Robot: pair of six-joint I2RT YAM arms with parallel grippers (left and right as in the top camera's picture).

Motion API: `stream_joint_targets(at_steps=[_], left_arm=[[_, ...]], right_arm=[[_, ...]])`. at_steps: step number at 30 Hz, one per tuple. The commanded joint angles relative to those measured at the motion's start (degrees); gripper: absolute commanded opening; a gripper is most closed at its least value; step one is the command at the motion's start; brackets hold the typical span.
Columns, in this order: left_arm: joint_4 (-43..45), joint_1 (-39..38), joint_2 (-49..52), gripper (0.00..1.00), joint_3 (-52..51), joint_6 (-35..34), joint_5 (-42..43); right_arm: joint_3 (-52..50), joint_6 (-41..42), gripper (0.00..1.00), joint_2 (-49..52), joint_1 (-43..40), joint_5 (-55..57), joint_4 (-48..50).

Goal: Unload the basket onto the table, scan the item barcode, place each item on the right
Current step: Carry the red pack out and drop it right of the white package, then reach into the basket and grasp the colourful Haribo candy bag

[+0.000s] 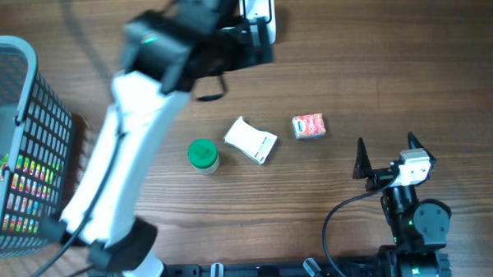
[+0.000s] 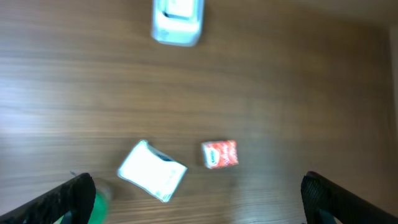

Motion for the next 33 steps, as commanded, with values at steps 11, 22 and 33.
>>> stream_joint_targets(at_steps=[11, 22, 33], left_arm=[[-10.4, 33.7, -11.7, 1.0, 0.6, 3.2, -6.3], [-12.8, 66.0, -11.6, 1.0, 0.6, 2.3, 2.4], [-8.9, 73.9, -11.6, 1.0, -11.3, 1.2, 4.4]], right_arm=[[0.0, -0.3, 1.0, 0.0, 0.3, -0.1, 0.2], [0.0, -0.3, 1.0, 0.0, 0.3, -0.1, 0.2], [0.0, -0.3, 1.0, 0.0, 0.3, -0.1, 0.2]])
